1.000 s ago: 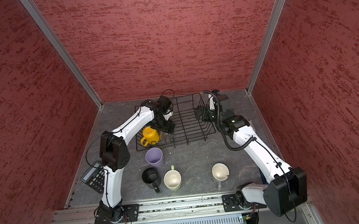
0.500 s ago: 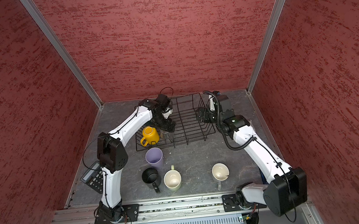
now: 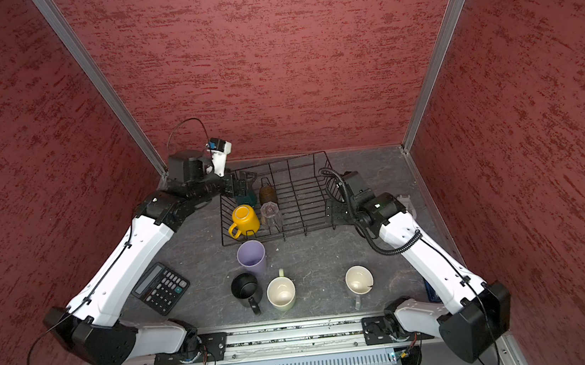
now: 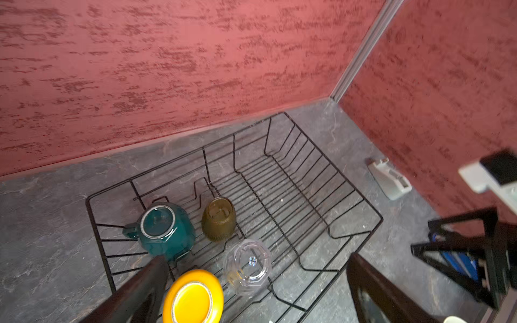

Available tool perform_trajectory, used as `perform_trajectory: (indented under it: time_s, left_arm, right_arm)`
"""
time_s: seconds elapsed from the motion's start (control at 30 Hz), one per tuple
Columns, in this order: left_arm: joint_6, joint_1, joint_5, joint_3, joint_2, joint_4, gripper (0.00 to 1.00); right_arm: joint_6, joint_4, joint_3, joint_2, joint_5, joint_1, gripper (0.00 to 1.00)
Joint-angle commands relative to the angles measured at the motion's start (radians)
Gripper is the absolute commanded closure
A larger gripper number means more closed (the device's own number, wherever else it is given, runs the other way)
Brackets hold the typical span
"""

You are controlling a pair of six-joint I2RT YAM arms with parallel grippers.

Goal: Load cups into a dish rack
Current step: Place the cup upside down at the dish rack, then pick up the cup from the bottom-right of the table.

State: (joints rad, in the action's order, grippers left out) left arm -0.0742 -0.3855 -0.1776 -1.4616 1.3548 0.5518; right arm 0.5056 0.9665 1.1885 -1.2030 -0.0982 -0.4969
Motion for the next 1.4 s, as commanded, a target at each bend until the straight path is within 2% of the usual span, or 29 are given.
perform_trajectory:
  time_s: [0.0, 0.2, 0.27, 0.57, 0.73, 1.0, 1.37]
  left_arm:
    - [-0.042, 0.060, -0.086, 0.065, -0.027, -0.138, 0.00]
    - [-0.003, 0.142, -0.064, 0.177, -0.136, -0.172, 0.00]
    - [0.000, 0.166, -0.065, 0.189, -0.146, -0.159, 0.00]
    - [-0.012, 0.197, -0.082, 0.216, -0.170, -0.151, 0.00]
    - [-0.019, 0.215, -0.099, 0.225, -0.189, -0.152, 0.00]
    - [-0.030, 0.227, -0.108, 0.240, -0.206, -0.161, 0.00]
    - [-0.031, 0.231, -0.110, 0.246, -0.207, -0.163, 0.00]
  right_arm:
    - [0.162, 0.188, 0.032, 0.038, -0.120, -0.093, 0.11]
    - [0.449, 0.424, 0.040, 0.038, -0.209, -0.314, 0.15]
    - [0.529, 0.478, 0.045, 0.047, -0.205, -0.372, 0.16]
    - [0.770, 0.472, -0.072, 0.043, -0.120, -0.577, 0.27]
    - [0.836, 0.394, -0.192, 0.097, -0.079, -0.601, 0.30]
    - [0.837, 0.176, -0.332, 0.091, -0.028, -0.599, 0.33]
    - [0.757, 0.074, -0.379, 0.006, -0.024, -0.550, 0.40]
